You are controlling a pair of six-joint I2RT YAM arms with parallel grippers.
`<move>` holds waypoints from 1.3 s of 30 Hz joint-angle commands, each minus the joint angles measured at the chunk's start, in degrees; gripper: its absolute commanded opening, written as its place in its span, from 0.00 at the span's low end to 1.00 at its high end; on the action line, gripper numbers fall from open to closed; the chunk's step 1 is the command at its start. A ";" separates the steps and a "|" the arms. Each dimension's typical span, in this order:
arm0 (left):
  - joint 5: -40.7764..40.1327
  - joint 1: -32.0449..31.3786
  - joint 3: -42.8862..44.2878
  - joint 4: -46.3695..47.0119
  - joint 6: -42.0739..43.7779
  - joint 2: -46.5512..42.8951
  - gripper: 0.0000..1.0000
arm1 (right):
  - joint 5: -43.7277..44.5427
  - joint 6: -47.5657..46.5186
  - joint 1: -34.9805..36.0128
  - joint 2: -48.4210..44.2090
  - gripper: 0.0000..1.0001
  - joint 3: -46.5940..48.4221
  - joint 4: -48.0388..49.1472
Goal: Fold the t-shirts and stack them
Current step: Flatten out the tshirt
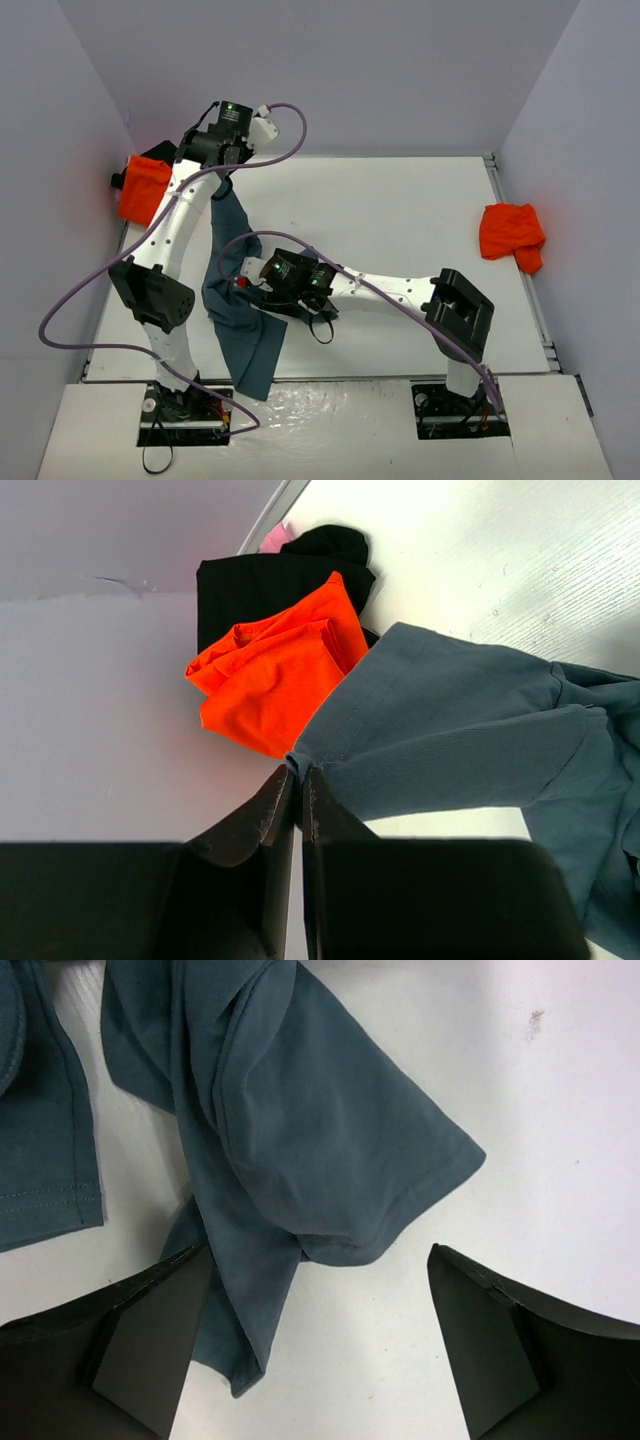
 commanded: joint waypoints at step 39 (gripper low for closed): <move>0.22 1.20 0.98 3.54 -0.65 -0.76 0.00 | 4.12 -1.21 -0.98 2.75 0.86 3.84 1.78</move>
